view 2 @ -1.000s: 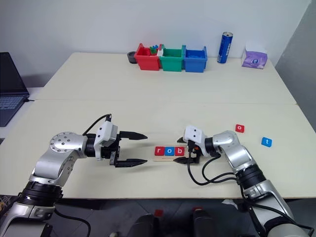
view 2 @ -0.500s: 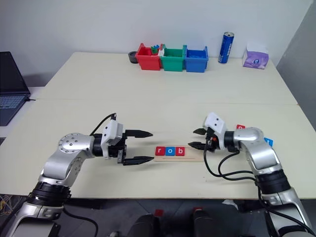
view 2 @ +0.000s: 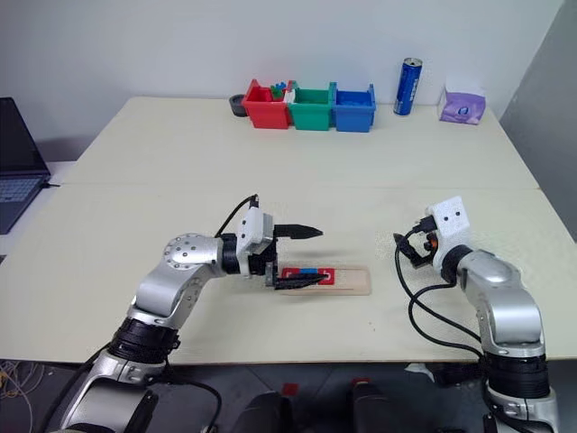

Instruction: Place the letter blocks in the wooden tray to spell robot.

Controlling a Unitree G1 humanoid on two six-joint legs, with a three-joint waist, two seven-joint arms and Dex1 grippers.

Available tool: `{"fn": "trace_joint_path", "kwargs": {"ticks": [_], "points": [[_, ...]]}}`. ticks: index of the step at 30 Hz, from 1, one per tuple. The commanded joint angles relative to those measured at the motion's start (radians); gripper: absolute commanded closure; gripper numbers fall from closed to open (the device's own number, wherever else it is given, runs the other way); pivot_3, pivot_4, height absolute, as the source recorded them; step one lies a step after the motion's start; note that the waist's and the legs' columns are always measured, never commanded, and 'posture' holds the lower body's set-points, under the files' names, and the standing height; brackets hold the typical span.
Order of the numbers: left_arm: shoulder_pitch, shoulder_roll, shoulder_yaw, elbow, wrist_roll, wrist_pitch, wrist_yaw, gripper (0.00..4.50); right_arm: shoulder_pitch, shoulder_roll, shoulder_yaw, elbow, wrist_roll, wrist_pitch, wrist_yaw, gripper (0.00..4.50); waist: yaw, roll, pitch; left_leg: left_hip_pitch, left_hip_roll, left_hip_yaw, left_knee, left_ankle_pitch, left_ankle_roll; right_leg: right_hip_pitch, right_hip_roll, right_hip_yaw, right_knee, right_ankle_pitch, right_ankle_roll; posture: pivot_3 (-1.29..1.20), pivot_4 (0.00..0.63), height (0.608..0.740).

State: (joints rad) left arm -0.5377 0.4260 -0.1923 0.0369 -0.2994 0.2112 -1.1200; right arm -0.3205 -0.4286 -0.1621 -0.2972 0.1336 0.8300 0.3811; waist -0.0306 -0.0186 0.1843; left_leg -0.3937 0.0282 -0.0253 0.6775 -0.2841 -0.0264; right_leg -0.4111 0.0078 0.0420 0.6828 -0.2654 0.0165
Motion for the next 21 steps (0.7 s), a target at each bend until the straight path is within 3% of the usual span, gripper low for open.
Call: {"fn": "trace_joint_path", "kwargs": {"ticks": [1,9,21], "points": [[-0.047,-0.036,-0.013,-0.001,0.03,0.011,0.066,0.0,-0.042,0.059,-0.05,0.054,-0.044,-0.009,-0.155,0.02,0.001,0.0,0.0,0.0,0.0,0.0,0.0,0.0,0.0,0.0,0.0,0.0,0.0,0.0,0.0,0.0,0.15,0.74],[-0.077,-0.064,-0.016,0.004,0.06,0.02,0.108,0.0,-0.137,0.129,-0.093,0.238,-0.07,-0.037,-0.334,0.02,0.001,0.0,0.0,0.0,0.0,0.001,0.0,0.0,0.0,0.0,0.0,0.001,-0.001,0.0,0.0,0.0,0.15,0.74],[-0.063,-0.035,-0.013,-0.015,0.04,0.033,0.077,0.0,-0.166,0.175,-0.118,0.338,-0.032,-0.048,-0.399,0.02,0.001,0.001,0.0,0.0,0.0,0.001,-0.001,0.0,0.0,0.0,0.0,0.001,-0.001,0.0,0.0,0.0,0.15,0.74]]}}
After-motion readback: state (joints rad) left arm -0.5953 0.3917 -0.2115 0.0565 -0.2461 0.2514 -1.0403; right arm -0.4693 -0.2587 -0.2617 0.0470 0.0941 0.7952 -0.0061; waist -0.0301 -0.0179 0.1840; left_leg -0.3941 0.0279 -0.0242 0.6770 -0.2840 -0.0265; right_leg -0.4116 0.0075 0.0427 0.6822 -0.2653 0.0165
